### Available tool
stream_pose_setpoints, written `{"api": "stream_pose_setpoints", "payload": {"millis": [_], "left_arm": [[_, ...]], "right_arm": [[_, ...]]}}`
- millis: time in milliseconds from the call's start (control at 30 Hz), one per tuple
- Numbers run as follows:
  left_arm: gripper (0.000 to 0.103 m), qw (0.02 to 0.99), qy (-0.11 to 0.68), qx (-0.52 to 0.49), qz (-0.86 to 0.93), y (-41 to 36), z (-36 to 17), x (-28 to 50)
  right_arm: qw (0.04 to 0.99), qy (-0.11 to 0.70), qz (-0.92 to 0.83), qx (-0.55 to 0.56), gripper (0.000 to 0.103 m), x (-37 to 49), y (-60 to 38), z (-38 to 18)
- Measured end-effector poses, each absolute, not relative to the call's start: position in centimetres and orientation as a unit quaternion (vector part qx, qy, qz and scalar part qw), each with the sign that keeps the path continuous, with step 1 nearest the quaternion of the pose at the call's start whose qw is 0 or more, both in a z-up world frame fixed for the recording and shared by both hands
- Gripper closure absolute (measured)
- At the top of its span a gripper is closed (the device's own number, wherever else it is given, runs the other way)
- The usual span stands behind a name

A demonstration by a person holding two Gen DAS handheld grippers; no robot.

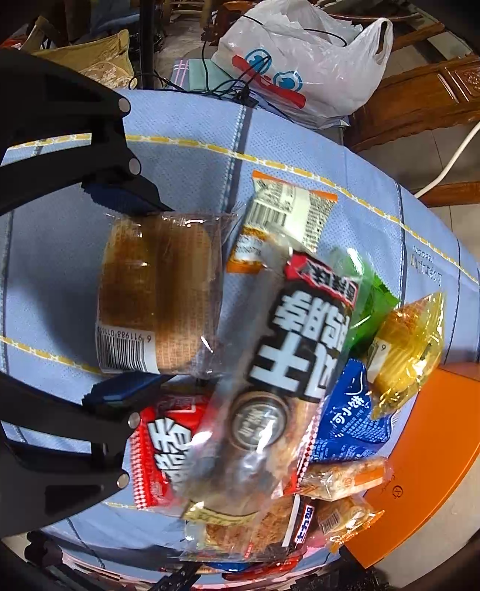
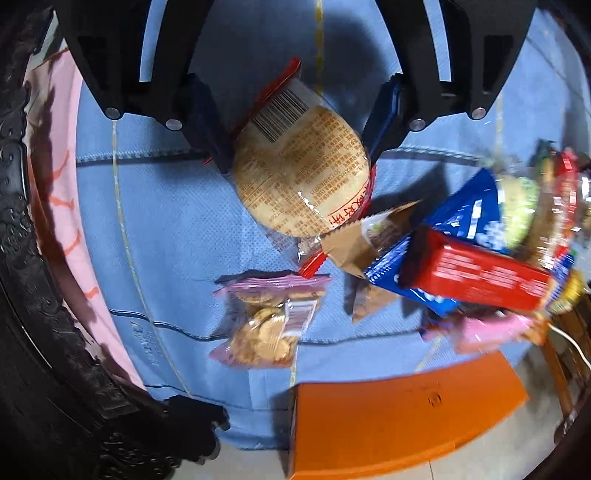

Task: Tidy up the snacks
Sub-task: 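Grasp the brown bread loaf bag with left tool while right tool grasps round biscuit pack, then carry both packs into the orange box and open both tools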

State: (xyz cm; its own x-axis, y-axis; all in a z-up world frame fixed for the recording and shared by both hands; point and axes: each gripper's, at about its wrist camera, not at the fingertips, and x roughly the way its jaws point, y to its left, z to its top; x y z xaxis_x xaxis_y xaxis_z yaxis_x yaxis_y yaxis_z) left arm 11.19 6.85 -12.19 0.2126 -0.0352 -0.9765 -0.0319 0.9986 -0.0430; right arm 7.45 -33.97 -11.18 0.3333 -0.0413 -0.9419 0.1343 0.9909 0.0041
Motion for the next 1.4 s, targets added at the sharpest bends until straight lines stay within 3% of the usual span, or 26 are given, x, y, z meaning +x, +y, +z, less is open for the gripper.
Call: {"api": "stream_pose_setpoints", "payload": {"millis": [300, 800, 1100, 1400], "left_arm": [[0.033, 0.799, 0.601, -0.014, -0.018, 7.2, -8.3, 8.9], [0.033, 0.829, 0.554, 0.046, -0.061, 1.6, -2.0, 11.1], [0.033, 0.856, 0.507, 0.057, -0.081, -2.9, 3.2, 20.0], [0.033, 0.876, 0.473, 0.050, -0.077, -7.3, 6.3, 32.1]], "right_arm": [[0.837, 0.541, -0.002, 0.087, 0.034, 3.5, -33.6, -6.0], [0.874, 0.478, 0.063, 0.051, 0.034, 6.3, -28.4, 0.3], [0.904, 0.421, 0.060, 0.035, 0.034, 15.8, -28.7, 4.9], [0.908, 0.416, 0.035, 0.044, 0.034, 26.7, -30.5, 4.9]]}}
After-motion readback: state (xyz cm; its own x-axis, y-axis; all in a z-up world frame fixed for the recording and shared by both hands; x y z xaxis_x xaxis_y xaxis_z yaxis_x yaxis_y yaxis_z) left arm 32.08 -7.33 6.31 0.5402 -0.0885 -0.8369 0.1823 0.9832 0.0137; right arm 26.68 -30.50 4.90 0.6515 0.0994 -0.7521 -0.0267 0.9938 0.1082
